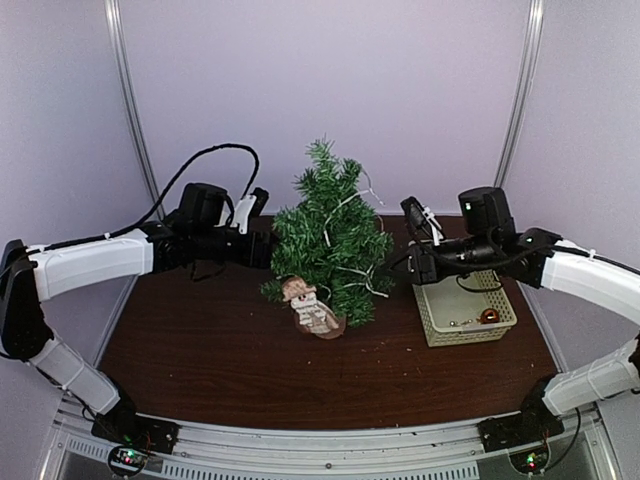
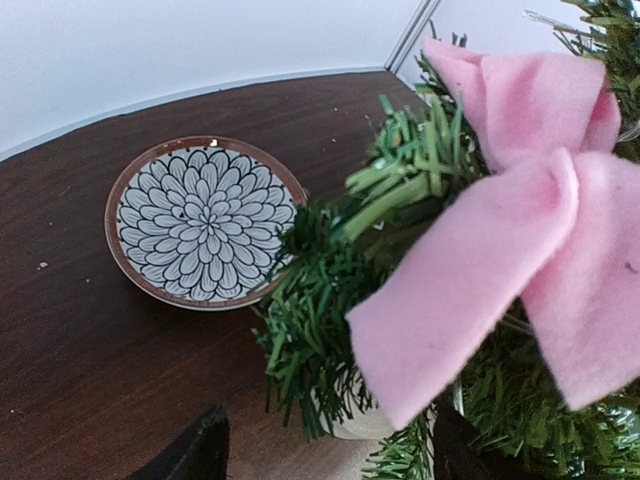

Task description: Decorate the small christmas tree

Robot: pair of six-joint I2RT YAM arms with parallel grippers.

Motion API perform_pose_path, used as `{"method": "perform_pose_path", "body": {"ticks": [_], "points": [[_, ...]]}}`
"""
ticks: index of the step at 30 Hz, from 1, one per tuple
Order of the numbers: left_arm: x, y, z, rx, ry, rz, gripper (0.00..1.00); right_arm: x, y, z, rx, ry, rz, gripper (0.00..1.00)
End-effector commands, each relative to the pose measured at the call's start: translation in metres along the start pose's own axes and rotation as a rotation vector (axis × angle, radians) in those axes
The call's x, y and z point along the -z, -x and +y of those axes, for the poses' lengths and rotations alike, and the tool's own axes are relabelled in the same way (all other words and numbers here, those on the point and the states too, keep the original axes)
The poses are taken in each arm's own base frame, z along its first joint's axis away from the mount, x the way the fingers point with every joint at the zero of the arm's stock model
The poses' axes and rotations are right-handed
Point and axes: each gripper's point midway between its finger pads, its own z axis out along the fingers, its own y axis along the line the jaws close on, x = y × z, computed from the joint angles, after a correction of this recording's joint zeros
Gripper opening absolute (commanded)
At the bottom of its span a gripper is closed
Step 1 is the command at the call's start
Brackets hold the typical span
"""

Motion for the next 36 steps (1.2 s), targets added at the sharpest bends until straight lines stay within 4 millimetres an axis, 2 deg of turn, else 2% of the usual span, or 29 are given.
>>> {"method": "perform_pose_path", "body": {"ticks": [1,4,9,14,17,20,25,30,36], "points": [[0.019,0.022,-0.012,-0.045,-0.028,-0.059,0.71,0.024,0.014,-0.012,0.021,-0.11,-0.051,0.4],[0.027,0.02,-0.013,-0.046,-0.026,-0.061,0.74,0.045,0.021,-0.025,0.023,-0.193,-0.077,0.47],[0.039,0.015,-0.012,-0.045,-0.024,-0.049,0.83,0.083,0.02,-0.065,-0.027,-0.377,-0.062,0.55],[0.058,0.012,-0.009,-0.039,-0.012,-0.048,0.93,0.124,0.005,-0.116,-0.109,-0.629,-0.01,0.57],[0.071,0.012,-0.006,-0.036,0.01,-0.06,0.96,0.14,-0.011,-0.137,-0.154,-0.752,0.056,0.56],[0.081,0.012,-0.004,-0.037,0.031,-0.073,0.98,0.149,-0.029,-0.154,-0.183,-0.857,0.134,0.55],[0.089,0.008,-0.003,-0.035,0.043,-0.078,0.98,0.167,-0.072,-0.182,-0.226,-1.042,0.338,0.57],[0.092,0.008,-0.005,-0.027,0.035,-0.094,0.98,0.172,-0.079,-0.197,-0.241,-1.123,0.37,0.61],[0.094,0.01,-0.006,-0.021,0.028,-0.117,0.98,0.159,-0.102,-0.218,-0.356,-1.16,0.388,0.62]]}}
